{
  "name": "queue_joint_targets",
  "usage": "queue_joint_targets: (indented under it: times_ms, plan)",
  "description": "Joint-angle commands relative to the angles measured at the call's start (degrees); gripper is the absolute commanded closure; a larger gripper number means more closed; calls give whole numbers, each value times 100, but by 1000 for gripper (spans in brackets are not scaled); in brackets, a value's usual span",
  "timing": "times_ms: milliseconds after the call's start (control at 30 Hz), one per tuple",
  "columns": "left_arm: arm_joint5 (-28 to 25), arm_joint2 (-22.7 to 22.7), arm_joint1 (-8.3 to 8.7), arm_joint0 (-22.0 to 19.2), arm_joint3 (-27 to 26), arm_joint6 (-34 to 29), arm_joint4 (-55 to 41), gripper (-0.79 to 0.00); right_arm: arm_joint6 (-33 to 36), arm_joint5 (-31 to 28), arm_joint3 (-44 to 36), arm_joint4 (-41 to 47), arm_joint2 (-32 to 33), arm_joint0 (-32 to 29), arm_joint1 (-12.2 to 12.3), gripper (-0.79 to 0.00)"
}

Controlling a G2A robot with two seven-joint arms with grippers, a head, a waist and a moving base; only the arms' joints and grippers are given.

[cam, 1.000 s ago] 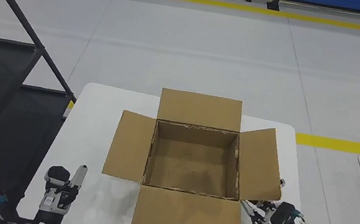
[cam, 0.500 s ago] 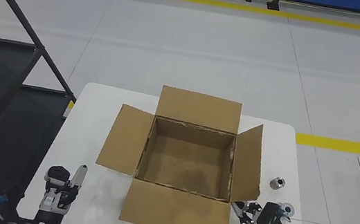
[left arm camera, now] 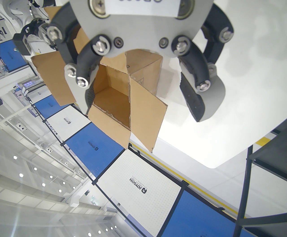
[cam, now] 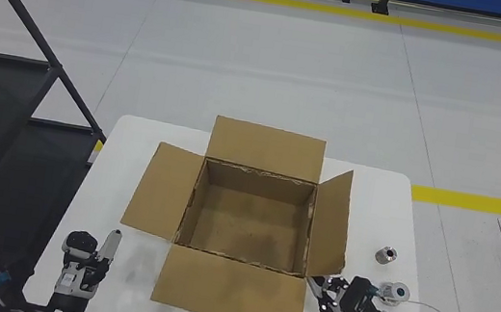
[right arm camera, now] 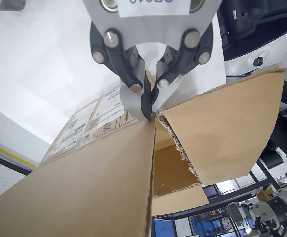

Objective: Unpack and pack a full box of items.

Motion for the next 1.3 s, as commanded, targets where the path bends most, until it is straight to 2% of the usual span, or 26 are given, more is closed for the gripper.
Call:
queue_joint_targets:
  times_ms: [0, 233, 400, 633, 700, 733, 767, 800, 833, 1000, 1133, 1267]
  plan:
    - [0, 0, 0, 0, 0, 0, 0, -785, -1, 0, 35, 1, -54, 51, -14, -9]
    - [0, 0, 0, 0, 0, 0, 0, -785, -65, 53, 121, 19, -80, 123, -38, -43]
    - [0, 0, 0, 0, 0, 0, 0, -785, -92, 141, 123, 175, 184, 14, -11, -71]
    - [0, 0, 0, 0, 0, 0, 0, -785, 148, 307, -82, 701, 696, -180, 33, -68]
    - [0, 0, 0, 0, 0, 0, 0, -785, 273, 254, -257, 926, 863, -284, 52, -145]
    - [0, 0, 0, 0, 0, 0, 0, -785, 363, 287, -353, 1039, 940, -339, 59, -215]
    - [0, 0, 0, 0, 0, 0, 0, -785, 482, 353, -473, 1169, 1016, -383, 63, -342]
    - [0, 0, 0, 0, 0, 0, 0, -785, 605, 464, -596, 1286, 1085, -429, 64, -403]
    - [0, 0, 0, 0, 0, 0, 0, -785, 704, 654, -748, 1436, 1160, -465, 60, -776]
    - [-105, -70, -3, -120, 366, 164, -43, -785, 1182, 1686, -1511, 2173, 1469, -504, 20, -785]
    - [53, -193, -32, -263, 818, 344, -593, -785, 1501, 1863, -1658, 2885, 1637, -316, 2, -785]
    - [-111, -426, -24, -272, 1238, 154, -1063, -785, 1408, 2067, -1649, 3175, 1680, -234, -33, -785]
